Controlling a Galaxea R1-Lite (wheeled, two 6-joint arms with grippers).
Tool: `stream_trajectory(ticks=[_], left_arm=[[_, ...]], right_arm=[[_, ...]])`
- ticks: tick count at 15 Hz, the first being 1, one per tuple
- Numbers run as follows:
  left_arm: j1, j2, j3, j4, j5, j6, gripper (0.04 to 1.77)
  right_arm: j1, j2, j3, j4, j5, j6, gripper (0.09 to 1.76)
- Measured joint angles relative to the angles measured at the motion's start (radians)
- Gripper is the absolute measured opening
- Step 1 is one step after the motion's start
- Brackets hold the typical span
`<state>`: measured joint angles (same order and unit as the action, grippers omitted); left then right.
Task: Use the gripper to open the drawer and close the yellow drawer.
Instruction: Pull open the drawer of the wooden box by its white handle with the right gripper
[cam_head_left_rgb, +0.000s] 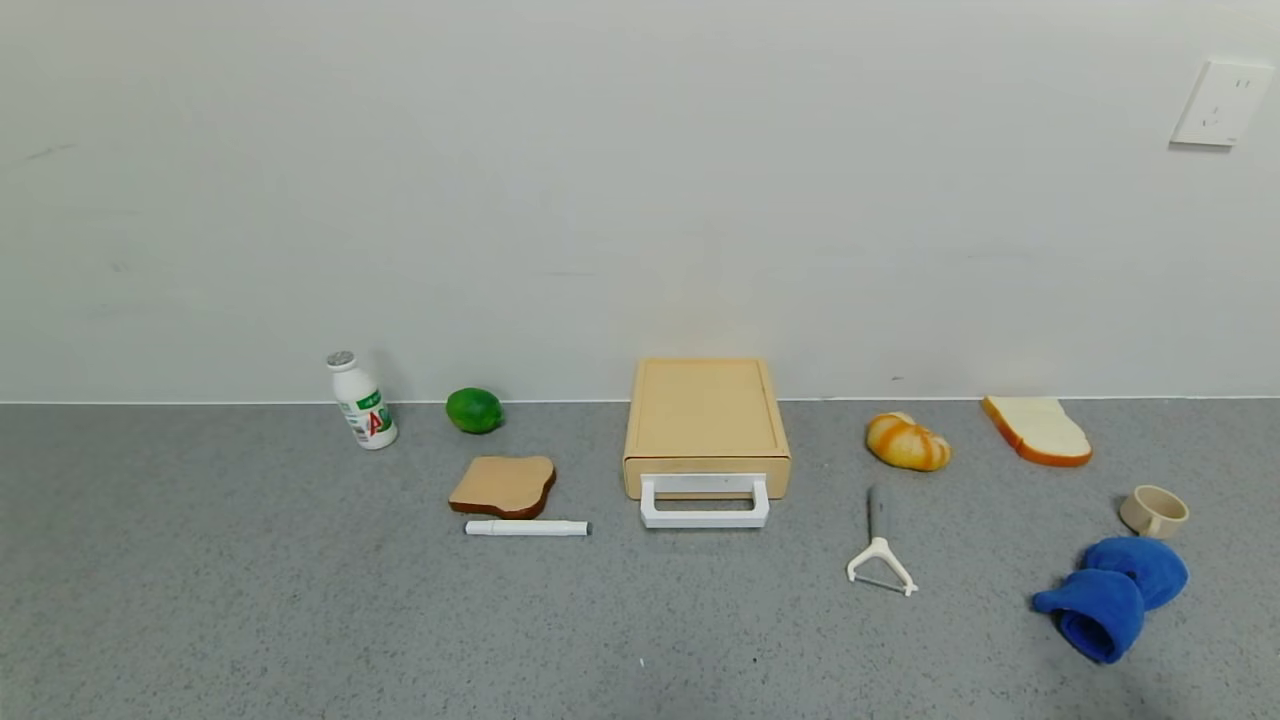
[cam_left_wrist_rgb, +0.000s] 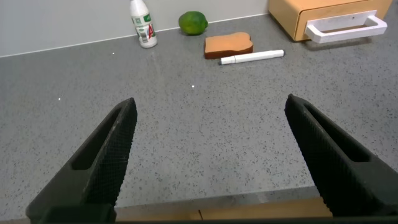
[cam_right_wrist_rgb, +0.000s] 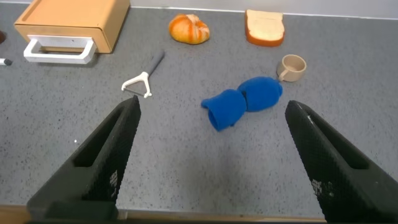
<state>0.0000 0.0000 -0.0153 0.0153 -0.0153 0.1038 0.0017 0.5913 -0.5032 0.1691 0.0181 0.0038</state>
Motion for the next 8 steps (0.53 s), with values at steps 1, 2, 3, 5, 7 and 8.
stream_trajectory(ticks=[1,2,3,5,7,8], left_arm=[[0.0,0.0,0.0,0.0,0.0,0.0,1.72],[0.0,0.0,0.0,0.0,0.0,0.0,1.72],[0.0,0.0,0.0,0.0,0.0,0.0,1.72],[0.0,0.0,0.0,0.0,0.0,0.0,1.72],[0.0,0.0,0.0,0.0,0.0,0.0,1.72],[0.0,0.0,0.0,0.0,0.001,0.0,1.72]], right_arm=[[0.006,0.085,-0.051,0.001,0.001,0.0,1.71],[0.014,0.164,-0.097,0.001,0.001,0.0,1.71],[0.027,0.242,-0.142,0.001,0.001,0.001,1.71],[0.067,0.399,-0.233,0.001,0.001,0.003,1.71],[0.122,0.544,-0.319,0.001,0.0,0.004,1.71],[0.149,0.609,-0.357,0.0,-0.001,0.007,1.71]])
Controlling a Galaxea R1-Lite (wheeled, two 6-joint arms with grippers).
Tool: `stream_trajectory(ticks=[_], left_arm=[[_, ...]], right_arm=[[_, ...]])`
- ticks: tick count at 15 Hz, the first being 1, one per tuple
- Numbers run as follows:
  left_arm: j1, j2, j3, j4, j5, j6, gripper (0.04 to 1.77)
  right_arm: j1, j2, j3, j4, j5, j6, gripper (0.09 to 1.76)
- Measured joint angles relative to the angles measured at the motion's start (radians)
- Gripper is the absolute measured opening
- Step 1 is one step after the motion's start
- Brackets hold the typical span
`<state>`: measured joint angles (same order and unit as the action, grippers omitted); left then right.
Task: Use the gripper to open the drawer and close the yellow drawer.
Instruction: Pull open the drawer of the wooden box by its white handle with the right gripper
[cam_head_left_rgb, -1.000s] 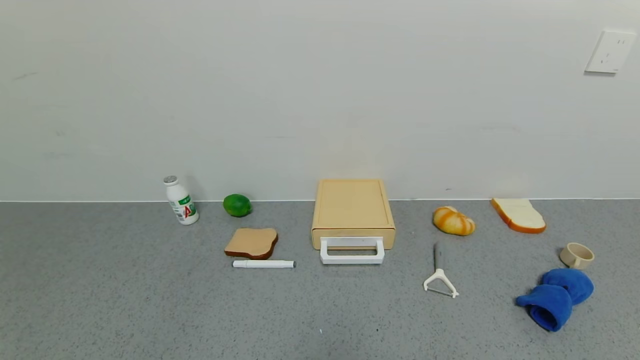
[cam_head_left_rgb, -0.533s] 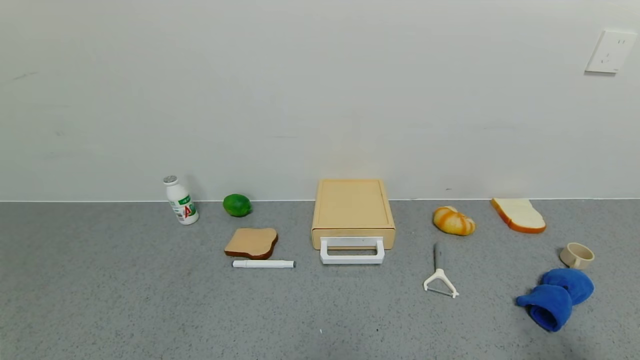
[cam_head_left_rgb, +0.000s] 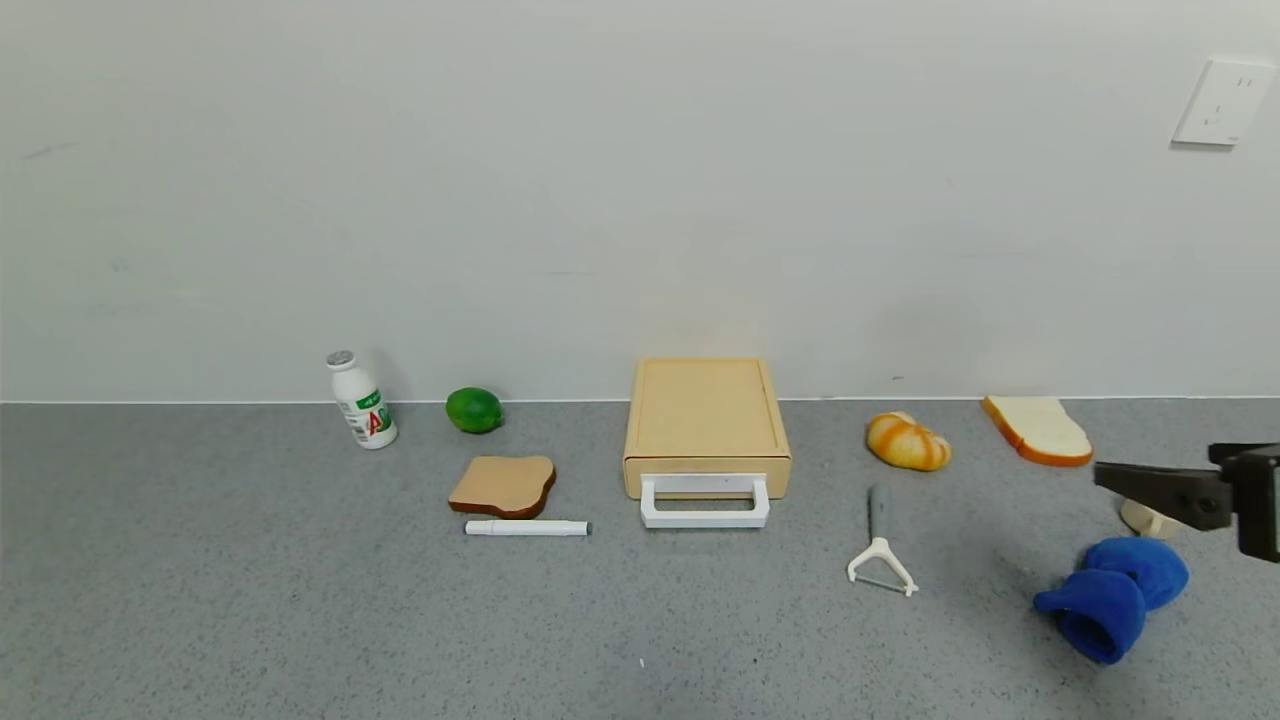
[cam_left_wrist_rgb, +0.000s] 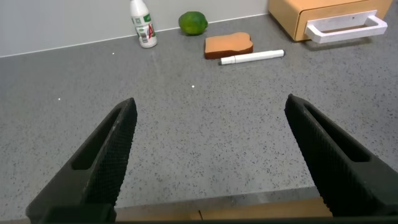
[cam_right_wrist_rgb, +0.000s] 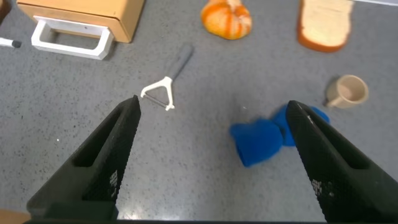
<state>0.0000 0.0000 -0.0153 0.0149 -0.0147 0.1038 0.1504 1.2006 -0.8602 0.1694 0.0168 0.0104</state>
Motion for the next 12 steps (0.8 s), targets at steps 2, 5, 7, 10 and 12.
stream_trajectory(ticks=[2,5,7,10,12], left_arm=[[0.0,0.0,0.0,0.0,0.0,0.0,1.72],[0.0,0.0,0.0,0.0,0.0,0.0,1.72],[0.0,0.0,0.0,0.0,0.0,0.0,1.72],[0.0,0.0,0.0,0.0,0.0,0.0,1.72],[0.0,0.0,0.0,0.0,0.0,0.0,1.72]], right_arm=[[0.06,0.122,-0.072,-0.001,-0.002,0.022,1.71],[0.146,0.28,-0.173,-0.001,-0.006,0.062,1.71],[0.201,0.38,-0.249,0.001,-0.006,0.09,1.71],[0.27,0.517,-0.359,0.004,-0.033,0.114,1.71],[0.309,0.599,-0.424,0.004,-0.052,0.122,1.71]])
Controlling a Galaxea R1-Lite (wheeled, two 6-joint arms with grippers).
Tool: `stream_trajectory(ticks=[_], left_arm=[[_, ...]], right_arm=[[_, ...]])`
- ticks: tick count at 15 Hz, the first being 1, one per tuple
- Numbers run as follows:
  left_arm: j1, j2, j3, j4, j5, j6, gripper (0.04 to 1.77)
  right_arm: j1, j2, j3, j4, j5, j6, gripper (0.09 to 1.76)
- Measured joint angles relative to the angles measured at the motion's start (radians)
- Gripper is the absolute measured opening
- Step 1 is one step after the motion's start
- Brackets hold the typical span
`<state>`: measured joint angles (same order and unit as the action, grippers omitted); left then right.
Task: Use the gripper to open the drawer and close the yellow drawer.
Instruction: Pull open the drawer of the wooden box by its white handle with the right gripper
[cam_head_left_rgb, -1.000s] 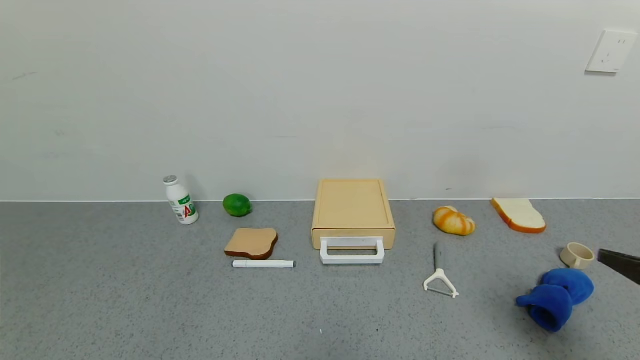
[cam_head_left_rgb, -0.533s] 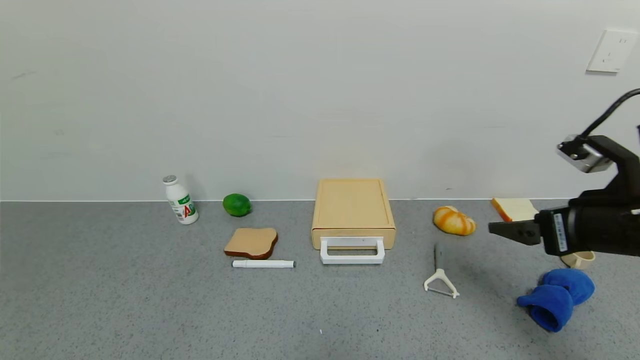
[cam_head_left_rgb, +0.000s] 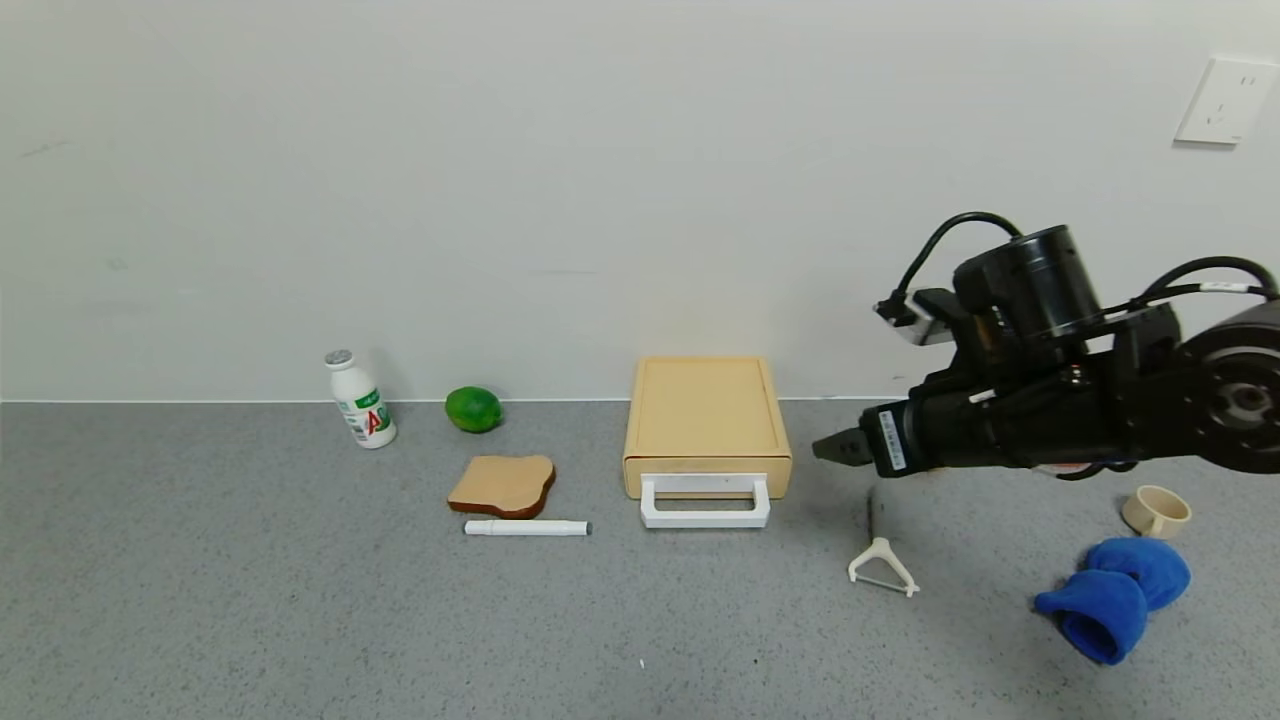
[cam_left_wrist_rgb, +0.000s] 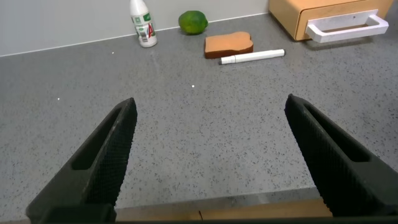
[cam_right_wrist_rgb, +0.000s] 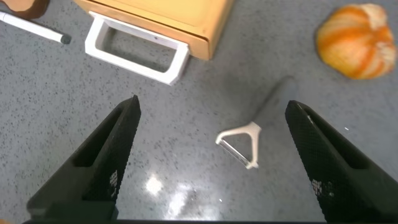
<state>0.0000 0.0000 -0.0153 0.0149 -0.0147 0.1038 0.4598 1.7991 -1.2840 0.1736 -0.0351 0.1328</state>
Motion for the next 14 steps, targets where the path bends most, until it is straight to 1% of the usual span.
stream_trajectory(ticks=[6,9,14], left_arm=[[0.0,0.0,0.0,0.0,0.0,0.0,1.72],[0.0,0.0,0.0,0.0,0.0,0.0,1.72],[0.0,0.0,0.0,0.0,0.0,0.0,1.72]], right_arm=[[0.096,0.219,-0.179,0.003,-0.031,0.047,1.71],[0.128,0.307,-0.26,0.005,-0.032,0.052,1.71],[0.164,0.423,-0.357,0.004,-0.024,0.052,1.71]])
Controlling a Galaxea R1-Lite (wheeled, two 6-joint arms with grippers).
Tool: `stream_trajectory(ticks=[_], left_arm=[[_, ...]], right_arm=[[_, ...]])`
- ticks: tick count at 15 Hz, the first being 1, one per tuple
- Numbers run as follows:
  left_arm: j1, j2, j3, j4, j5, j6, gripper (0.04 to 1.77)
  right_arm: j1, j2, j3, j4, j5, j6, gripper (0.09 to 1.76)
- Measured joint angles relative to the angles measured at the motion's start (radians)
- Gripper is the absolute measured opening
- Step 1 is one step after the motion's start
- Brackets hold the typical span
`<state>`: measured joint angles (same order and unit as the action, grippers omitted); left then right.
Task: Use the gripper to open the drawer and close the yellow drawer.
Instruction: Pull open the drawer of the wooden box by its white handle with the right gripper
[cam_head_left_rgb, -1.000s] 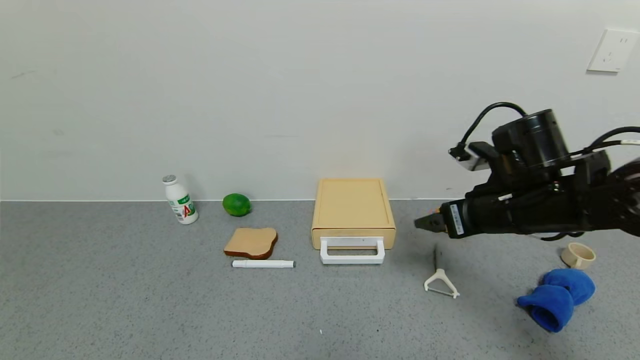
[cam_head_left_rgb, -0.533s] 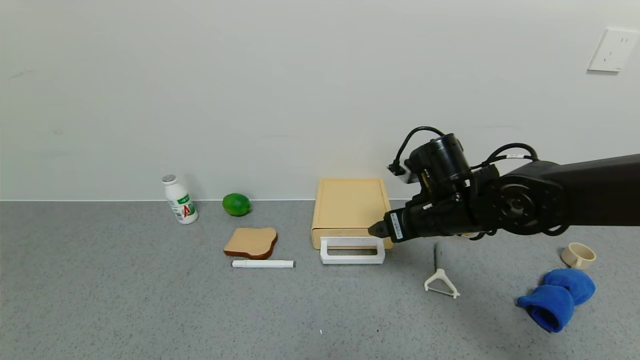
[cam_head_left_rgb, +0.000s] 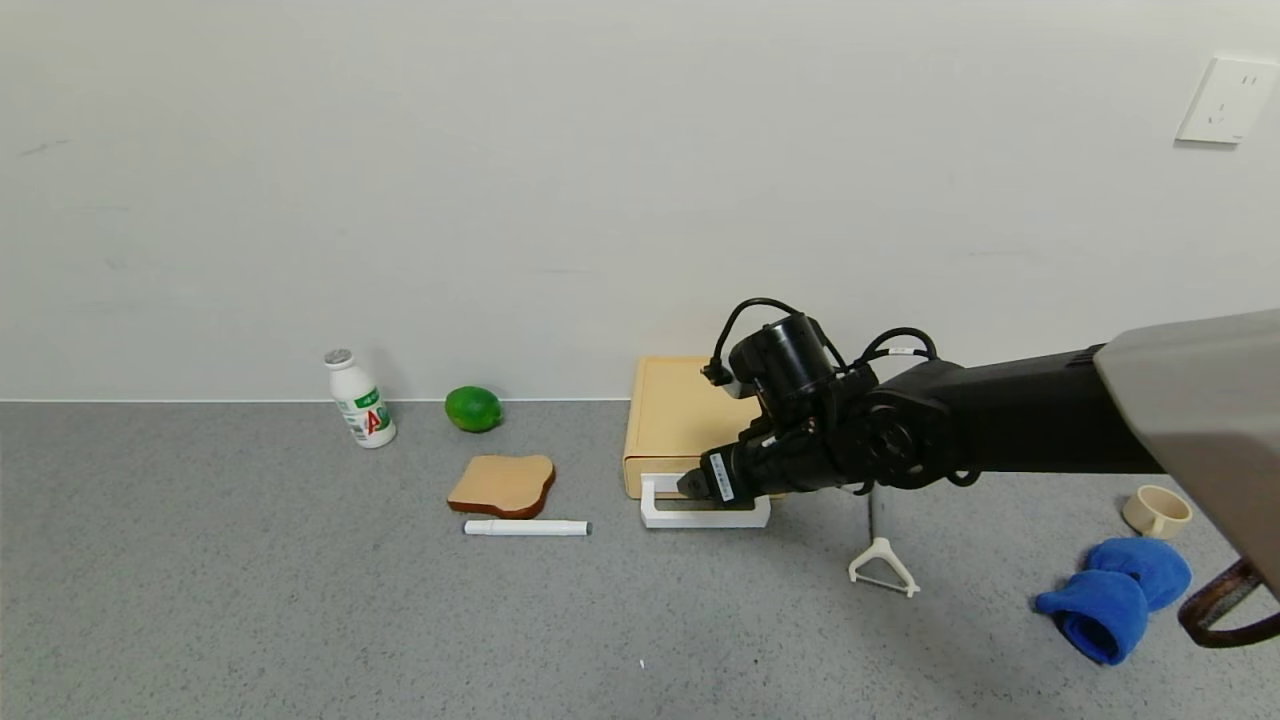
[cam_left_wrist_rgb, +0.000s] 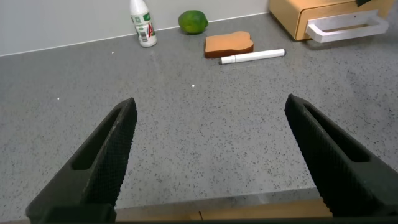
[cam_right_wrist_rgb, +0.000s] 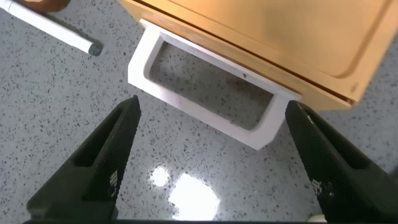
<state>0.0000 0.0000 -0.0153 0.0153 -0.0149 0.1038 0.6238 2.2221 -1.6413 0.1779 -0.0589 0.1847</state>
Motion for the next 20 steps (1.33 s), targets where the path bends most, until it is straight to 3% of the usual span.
stream_trajectory(ticks=[6,8,14,20], left_arm=[[0.0,0.0,0.0,0.0,0.001,0.0,1.72],[0.0,0.0,0.0,0.0,0.001,0.0,1.72],[0.0,0.0,0.0,0.0,0.001,0.0,1.72],[0.0,0.0,0.0,-0.001,0.001,0.0,1.72]], right_arm=[[0.012,0.089,-0.084,0.063,0.028,0.004,1.71],[0.021,0.11,-0.128,0.108,0.015,0.058,1.71],[0.076,0.182,-0.267,0.174,-0.196,0.214,1.71],[0.089,0.234,-0.326,0.204,-0.209,0.268,1.71]])
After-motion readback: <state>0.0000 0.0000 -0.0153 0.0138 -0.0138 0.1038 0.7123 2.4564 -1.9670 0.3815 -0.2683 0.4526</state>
